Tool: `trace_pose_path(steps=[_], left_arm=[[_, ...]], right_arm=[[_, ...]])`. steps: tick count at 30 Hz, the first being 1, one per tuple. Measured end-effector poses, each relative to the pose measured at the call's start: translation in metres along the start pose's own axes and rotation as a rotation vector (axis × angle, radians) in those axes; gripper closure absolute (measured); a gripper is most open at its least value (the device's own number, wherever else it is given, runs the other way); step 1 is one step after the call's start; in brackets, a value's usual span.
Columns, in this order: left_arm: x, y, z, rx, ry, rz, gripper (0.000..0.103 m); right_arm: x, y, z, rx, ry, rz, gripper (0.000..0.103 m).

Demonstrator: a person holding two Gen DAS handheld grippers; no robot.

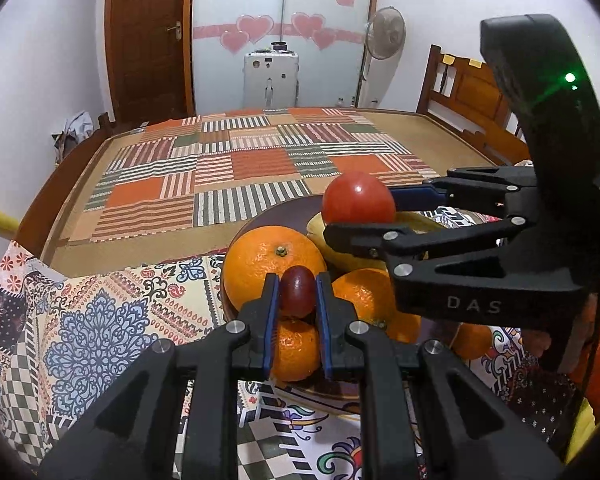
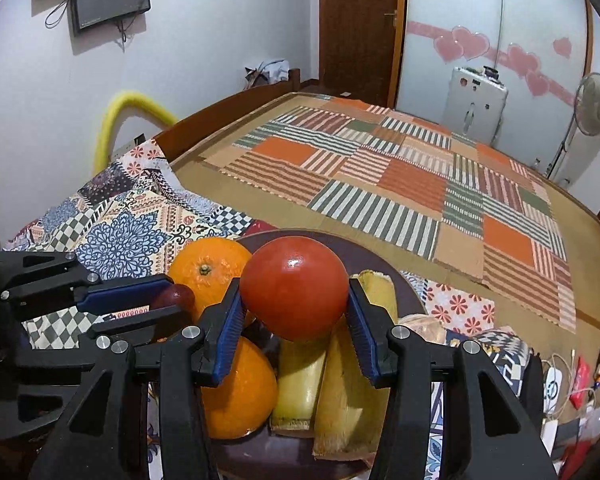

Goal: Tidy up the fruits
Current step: 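Carry the date with the left gripper while the right gripper carries the tomato onto the plate, then open both grippers to release the date and tomato on the plate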

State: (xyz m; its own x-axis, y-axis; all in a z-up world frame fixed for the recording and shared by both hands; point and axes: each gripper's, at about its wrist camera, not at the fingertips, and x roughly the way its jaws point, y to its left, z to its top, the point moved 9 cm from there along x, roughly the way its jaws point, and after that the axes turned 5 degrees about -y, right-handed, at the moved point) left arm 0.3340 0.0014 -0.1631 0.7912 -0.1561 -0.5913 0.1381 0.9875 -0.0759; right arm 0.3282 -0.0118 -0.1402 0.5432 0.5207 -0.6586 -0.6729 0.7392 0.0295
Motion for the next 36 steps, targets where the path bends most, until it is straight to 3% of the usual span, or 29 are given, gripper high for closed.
trace_pose_path(steps=[3,10,19,24,28,36], left_arm=[[0.000,0.001,0.000,-0.005,0.000,-0.006,0.086],[-0.002,0.001,-0.002,0.006,-0.003,0.001,0.073],[-0.008,0.002,-0.004,-0.011,0.000,-0.014,0.071],[-0.024,0.009,-0.003,-0.004,-0.032,0.013,0.071],[-0.037,0.015,0.003,-0.016,-0.050,0.029,0.071],[-0.063,0.011,0.009,-0.030,-0.073,0.028,0.071]], right_arm=[[0.000,0.003,-0.001,-0.014,0.000,-0.008,0.057],[0.002,0.008,-0.005,-0.008,0.021,0.024,0.057],[-0.003,0.008,-0.007,-0.001,0.025,0.024,0.057],[-0.006,0.009,-0.008,-0.010,0.015,0.015,0.055],[-0.013,0.011,-0.005,-0.019,-0.021,-0.006,0.039],[-0.058,0.008,-0.003,-0.024,-0.105,-0.064,0.038]])
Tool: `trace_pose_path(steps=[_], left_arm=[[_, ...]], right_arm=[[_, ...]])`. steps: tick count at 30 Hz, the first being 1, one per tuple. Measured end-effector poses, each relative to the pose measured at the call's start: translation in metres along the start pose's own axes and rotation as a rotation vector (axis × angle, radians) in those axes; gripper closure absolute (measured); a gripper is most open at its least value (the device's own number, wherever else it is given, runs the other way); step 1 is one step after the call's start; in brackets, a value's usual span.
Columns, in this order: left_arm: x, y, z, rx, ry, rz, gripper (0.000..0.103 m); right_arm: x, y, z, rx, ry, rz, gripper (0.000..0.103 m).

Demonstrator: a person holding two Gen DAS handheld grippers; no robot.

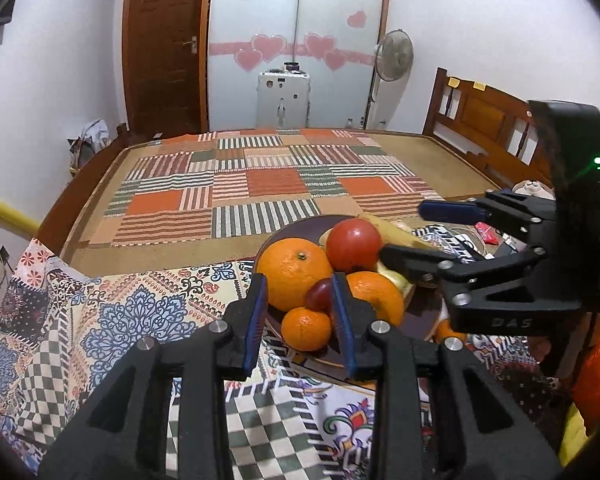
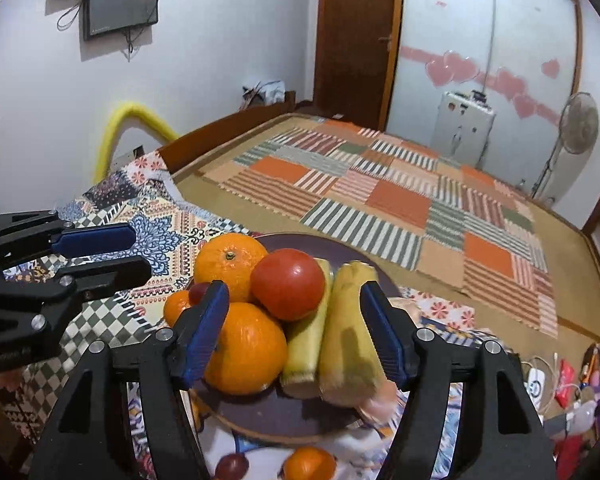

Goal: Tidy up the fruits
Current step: 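Open both grippers to release the date and tomato on the plate, then grasp the second red date with the left gripper while the right gripper grasps the small tangerine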

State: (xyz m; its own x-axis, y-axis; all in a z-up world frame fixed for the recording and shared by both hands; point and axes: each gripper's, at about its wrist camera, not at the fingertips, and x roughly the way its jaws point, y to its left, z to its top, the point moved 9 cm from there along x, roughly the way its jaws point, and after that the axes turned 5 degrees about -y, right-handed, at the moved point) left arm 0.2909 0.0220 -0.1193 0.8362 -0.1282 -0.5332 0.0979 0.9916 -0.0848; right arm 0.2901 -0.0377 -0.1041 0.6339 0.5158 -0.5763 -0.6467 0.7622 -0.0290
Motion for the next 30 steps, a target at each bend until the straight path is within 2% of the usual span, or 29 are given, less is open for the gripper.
trace_pose_path(steps=[9,11,13,19,30], left_arm=[[-0.023,-0.028,-0.005,0.013,-0.008,-0.029,0.071],[-0.026,-0.034,-0.009,0.010,0.000,-0.040,0.068],[-0.028,-0.040,-0.014,0.009,0.000,-0.045,0.060],[-0.030,-0.065,-0.036,0.033,0.028,-0.067,0.053],[0.003,-0.104,-0.078,0.045,0.141,-0.134,0.053]], right_arm=[[-0.057,-0.008,-0.013,0.017,-0.069,-0.077,0.038],[-0.066,-0.008,-0.020,0.025,-0.070,-0.090,0.038],[-0.074,-0.008,-0.028,0.035,-0.070,-0.098,0.038],[-0.086,-0.013,-0.052,0.064,-0.061,-0.129,0.038],[-0.087,-0.022,-0.093,0.110,-0.018,-0.137,0.038]])
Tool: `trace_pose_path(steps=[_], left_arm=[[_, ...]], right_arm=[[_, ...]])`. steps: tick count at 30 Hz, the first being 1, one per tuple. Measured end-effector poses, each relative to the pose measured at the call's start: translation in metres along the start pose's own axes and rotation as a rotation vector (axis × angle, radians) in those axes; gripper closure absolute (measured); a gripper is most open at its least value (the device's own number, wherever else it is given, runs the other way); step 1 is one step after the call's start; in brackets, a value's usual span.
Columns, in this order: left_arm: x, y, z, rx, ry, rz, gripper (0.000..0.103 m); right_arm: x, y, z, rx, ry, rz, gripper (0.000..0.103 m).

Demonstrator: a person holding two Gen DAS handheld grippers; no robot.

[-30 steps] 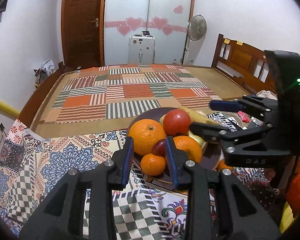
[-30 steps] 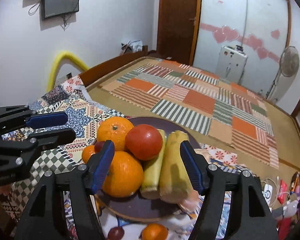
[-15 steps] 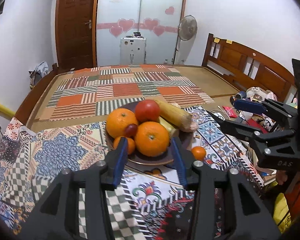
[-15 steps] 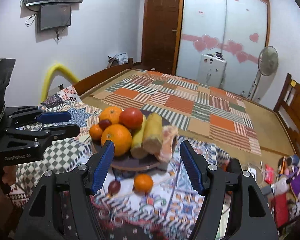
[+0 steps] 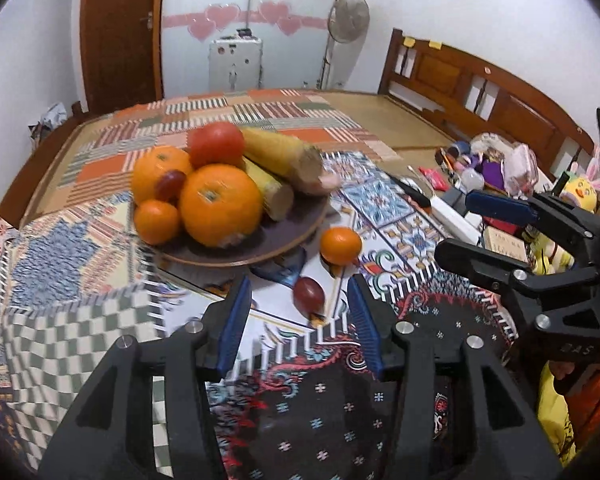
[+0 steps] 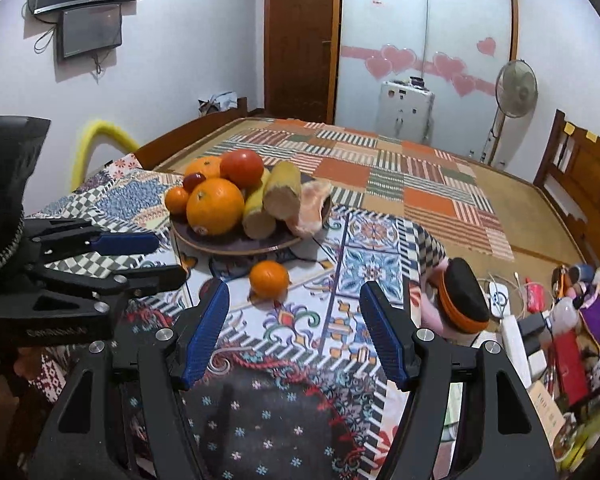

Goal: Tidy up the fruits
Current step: 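Grasp the second red date with the left gripper while the right gripper grasps the small tangerine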

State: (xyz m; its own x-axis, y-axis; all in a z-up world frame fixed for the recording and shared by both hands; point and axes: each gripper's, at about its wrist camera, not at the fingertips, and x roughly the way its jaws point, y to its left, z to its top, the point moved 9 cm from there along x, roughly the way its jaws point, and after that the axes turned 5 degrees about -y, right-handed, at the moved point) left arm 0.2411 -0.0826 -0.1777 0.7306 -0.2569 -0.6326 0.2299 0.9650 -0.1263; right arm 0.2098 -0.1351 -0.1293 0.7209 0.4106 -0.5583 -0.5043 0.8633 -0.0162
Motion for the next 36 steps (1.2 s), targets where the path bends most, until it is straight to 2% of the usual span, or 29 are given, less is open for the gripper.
trace_pose_path(steps=[6,9,13,16,18,21,27,30,36], left_arm=[[0.030,-0.008,-0.011,0.006,0.076,-0.019,0.055],[0.038,-0.007,-0.014,-0.014,0.103,-0.039,0.061],[0.041,-0.007,-0.014,-0.013,0.112,-0.040,0.074],[0.042,-0.008,-0.015,-0.005,0.119,-0.035,0.077],[0.042,-0.008,-0.014,-0.003,0.118,-0.033,0.082],[0.042,-0.007,-0.013,-0.006,0.115,-0.038,0.084],[0.026,0.004,-0.011,-0.002,0.072,-0.010,0.085],[0.012,0.018,-0.006,-0.008,0.042,0.004,0.085],[-0.006,0.047,-0.002,-0.027,0.000,0.048,0.085]], right_arm=[[0.003,-0.002,-0.013,0.002,0.014,0.015,0.038],[0.002,0.001,-0.020,-0.006,0.027,0.026,0.038],[0.003,0.000,-0.022,-0.010,0.030,0.031,0.038],[0.005,0.000,-0.022,0.001,0.031,0.043,0.041],[0.007,0.001,-0.022,0.007,0.031,0.050,0.043],[0.012,0.004,-0.021,0.012,0.031,0.060,0.045],[0.029,0.010,-0.015,0.012,0.051,0.088,0.049],[0.041,0.013,-0.013,0.019,0.072,0.104,0.056],[0.061,0.017,-0.014,0.011,0.120,0.104,0.058]])
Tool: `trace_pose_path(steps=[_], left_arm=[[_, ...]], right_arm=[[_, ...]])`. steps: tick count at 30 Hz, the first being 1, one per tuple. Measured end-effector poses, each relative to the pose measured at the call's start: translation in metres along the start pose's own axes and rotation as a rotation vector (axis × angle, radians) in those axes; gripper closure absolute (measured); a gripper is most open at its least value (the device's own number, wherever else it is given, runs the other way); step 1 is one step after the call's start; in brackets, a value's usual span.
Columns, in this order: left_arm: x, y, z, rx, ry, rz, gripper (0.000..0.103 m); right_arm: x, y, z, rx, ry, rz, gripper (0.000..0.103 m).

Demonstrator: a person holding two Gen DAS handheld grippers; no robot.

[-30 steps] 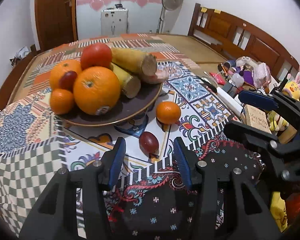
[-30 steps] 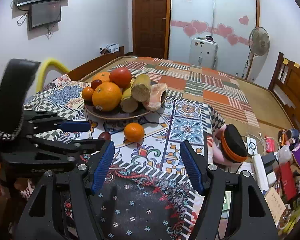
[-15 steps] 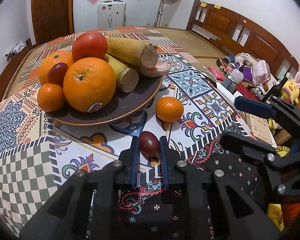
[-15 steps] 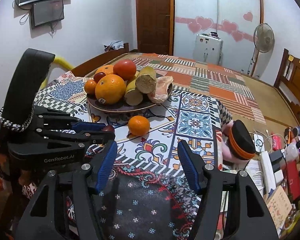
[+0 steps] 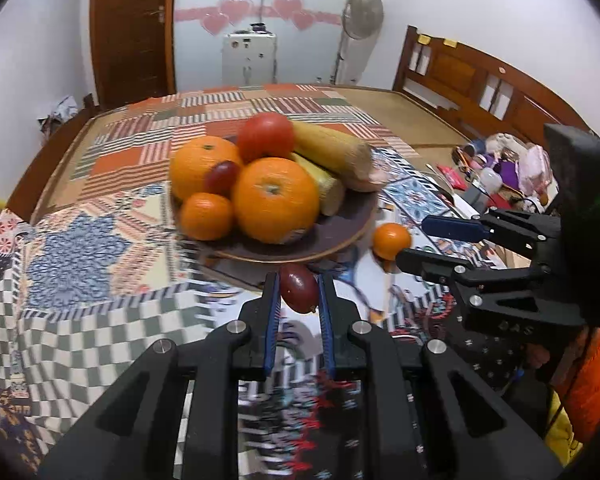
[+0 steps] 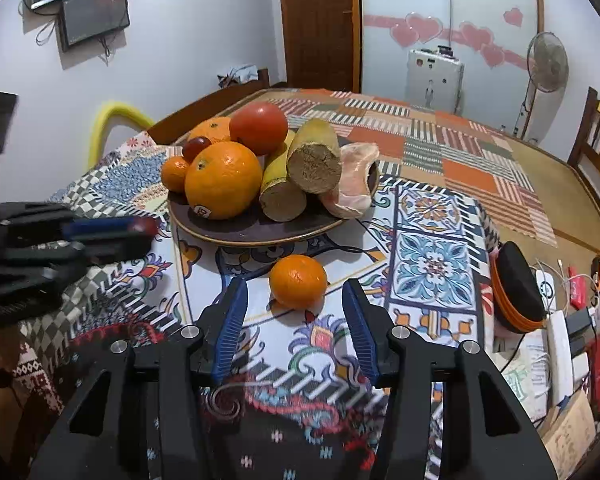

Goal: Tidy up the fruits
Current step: 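Grasp the second red date with the left gripper while the right gripper grasps the small tangerine, then carry the date and tangerine onto the plate and open both grippers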

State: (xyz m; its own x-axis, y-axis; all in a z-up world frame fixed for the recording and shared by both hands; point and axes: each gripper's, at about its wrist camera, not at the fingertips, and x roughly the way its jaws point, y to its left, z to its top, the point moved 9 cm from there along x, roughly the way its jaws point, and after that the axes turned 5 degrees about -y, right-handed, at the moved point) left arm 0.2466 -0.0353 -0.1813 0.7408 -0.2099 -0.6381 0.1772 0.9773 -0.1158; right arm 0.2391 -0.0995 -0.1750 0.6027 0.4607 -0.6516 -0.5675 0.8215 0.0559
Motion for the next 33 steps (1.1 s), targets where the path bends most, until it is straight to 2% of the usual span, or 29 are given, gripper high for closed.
trace_pose_path(steps=[4,7,9,16,25,33], left_arm=[[-0.003,0.014,0.002,-0.015,-0.010,0.021,0.085],[-0.002,0.021,0.004,-0.029,-0.016,0.026,0.085],[-0.002,0.024,0.005,-0.029,-0.019,0.029,0.085],[-0.003,0.025,0.007,-0.032,-0.025,0.032,0.085],[-0.004,0.026,0.023,-0.023,-0.042,0.038,0.085],[0.013,0.029,0.028,-0.030,-0.033,0.041,0.085]], right_arm=[[0.008,-0.002,-0.001,0.004,0.030,-0.001,0.060],[0.012,-0.003,-0.002,0.007,0.047,0.002,0.068],[0.014,-0.003,-0.003,0.013,0.053,0.012,0.070],[0.006,0.004,0.004,0.011,0.025,0.013,0.071],[-0.004,0.017,0.029,0.000,-0.048,0.035,0.071],[0.015,0.022,0.033,-0.015,-0.033,0.034,0.071]])
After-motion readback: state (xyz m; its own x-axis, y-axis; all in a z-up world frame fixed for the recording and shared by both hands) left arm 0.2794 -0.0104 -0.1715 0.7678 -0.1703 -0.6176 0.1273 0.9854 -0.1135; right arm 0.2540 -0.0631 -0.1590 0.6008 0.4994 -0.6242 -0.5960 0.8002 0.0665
